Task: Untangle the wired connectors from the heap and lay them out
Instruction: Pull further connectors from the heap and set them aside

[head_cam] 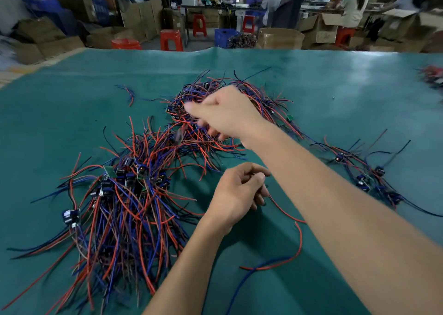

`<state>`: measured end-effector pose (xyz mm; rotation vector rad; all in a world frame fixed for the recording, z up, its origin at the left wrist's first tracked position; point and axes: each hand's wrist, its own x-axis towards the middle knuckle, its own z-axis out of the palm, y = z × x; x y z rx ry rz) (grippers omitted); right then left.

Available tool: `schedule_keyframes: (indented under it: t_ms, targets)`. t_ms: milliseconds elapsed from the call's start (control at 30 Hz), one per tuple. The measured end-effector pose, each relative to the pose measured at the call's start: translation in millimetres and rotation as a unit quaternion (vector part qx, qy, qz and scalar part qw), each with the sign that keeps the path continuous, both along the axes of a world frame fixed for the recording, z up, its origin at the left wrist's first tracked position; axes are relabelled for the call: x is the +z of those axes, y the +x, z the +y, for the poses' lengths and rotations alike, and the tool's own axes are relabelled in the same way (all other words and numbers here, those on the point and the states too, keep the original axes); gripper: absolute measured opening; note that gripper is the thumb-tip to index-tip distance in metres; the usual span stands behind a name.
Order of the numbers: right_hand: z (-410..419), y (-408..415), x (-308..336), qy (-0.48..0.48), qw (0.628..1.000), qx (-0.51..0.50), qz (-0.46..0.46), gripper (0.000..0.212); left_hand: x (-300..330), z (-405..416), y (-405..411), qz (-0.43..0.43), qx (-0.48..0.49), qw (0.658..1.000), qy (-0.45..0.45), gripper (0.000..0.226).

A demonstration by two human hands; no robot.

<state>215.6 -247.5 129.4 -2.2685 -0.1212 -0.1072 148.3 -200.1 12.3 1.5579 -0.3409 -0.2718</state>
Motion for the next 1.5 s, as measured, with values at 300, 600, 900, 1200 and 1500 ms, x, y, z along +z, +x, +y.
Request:
schedule_keyframes:
  t_ms: [300,600,900,1200,1500]
  targets:
    - [-66,19,-62,-0.313,0.946,-0.075,0.047,0.017,5,1,-1,0.008,0.006,1.0,0.0,0.019]
    - [-103,-22,-69,-0.096,0.977,-0.152,-0.111,0.012,6,0,-2,0.026,0.025,0.999,-0.007,0.019]
    - [-103,-79,-68,0.531,0.84,-0.109,-0.023,0.026,4,0,1,0.012,0.062,0.996,-0.063,0.019]
    - [-114,-84,-62,0.703,0.703,-0.102,0.049,0.019,8,1,0,0.031,0.031,0.992,-0.116,0.029]
    - [-103,-82,-75,0.425,0.899,-0.093,-0.055,0.023,11,-1,-4,0.055,0.027,0.993,-0.103,0.031]
